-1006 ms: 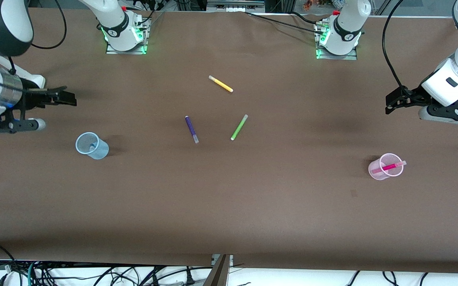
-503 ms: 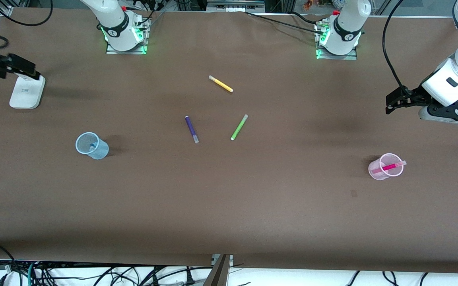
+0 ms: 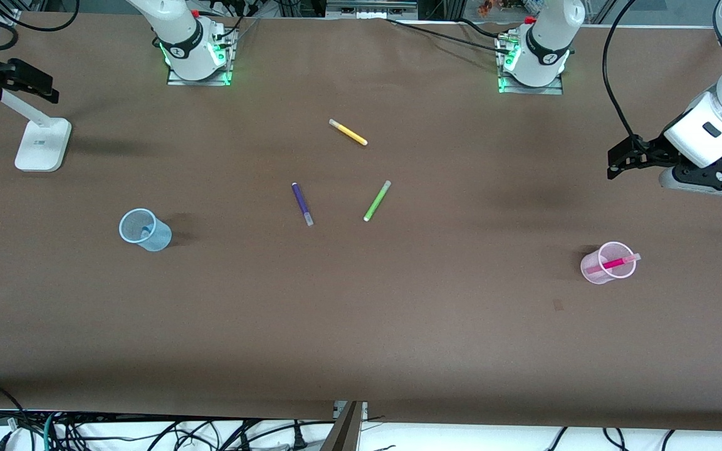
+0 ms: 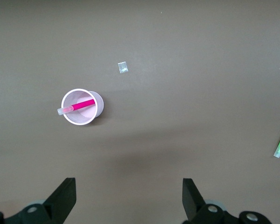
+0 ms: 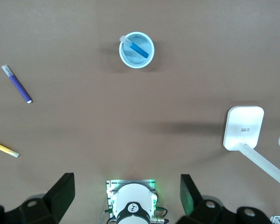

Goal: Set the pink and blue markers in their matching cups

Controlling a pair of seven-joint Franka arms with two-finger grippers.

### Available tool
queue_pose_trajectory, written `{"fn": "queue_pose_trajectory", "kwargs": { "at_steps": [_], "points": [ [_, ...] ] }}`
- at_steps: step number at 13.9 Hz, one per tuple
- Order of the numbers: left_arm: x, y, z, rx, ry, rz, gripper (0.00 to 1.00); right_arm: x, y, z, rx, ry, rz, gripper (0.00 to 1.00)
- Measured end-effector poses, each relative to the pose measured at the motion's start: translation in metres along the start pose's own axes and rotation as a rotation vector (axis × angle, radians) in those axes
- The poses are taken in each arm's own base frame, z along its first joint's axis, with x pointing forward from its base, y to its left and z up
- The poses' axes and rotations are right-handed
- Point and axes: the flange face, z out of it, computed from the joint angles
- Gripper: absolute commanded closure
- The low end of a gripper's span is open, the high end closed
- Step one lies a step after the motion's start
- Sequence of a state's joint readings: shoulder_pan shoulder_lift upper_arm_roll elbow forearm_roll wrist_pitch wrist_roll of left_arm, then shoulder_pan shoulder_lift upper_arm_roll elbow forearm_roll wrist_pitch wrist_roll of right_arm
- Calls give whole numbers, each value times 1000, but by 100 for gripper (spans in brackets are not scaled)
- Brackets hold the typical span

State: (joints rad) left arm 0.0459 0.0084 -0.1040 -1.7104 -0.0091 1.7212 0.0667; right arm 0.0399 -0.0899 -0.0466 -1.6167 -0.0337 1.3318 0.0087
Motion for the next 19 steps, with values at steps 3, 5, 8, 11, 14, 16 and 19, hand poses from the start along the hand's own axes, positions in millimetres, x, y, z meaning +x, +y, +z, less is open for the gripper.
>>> {"fn": "queue_pose_trajectory", "kwargs": {
  "at_steps": [3, 5, 8, 11, 14, 16, 19],
  "points": [
    [0, 0, 0, 0, 0, 0, 0, 2, -20, 2, -15, 0, -22, 0],
    [0, 0, 0, 0, 0, 0, 0, 6, -18, 3, -14, -2, -17, 0],
    [0, 0, 0, 0, -1, 0, 0, 16, -11, 1, -12, 6, -4, 0],
    [0, 0, 0, 0, -4, 0, 0, 22, -5, 1, -9, 6, 8, 0],
    [-1, 0, 0, 0, -6, 0, 0, 22, 2, 0, -7, 7, 21, 0],
    [-1, 0, 1, 0, -7, 0, 0, 22, 3, 1, -7, 6, 22, 0],
    [-1, 0, 1, -1, -8, 0, 0, 23, 2, 1, -5, 6, 21, 0]
  ]
}}
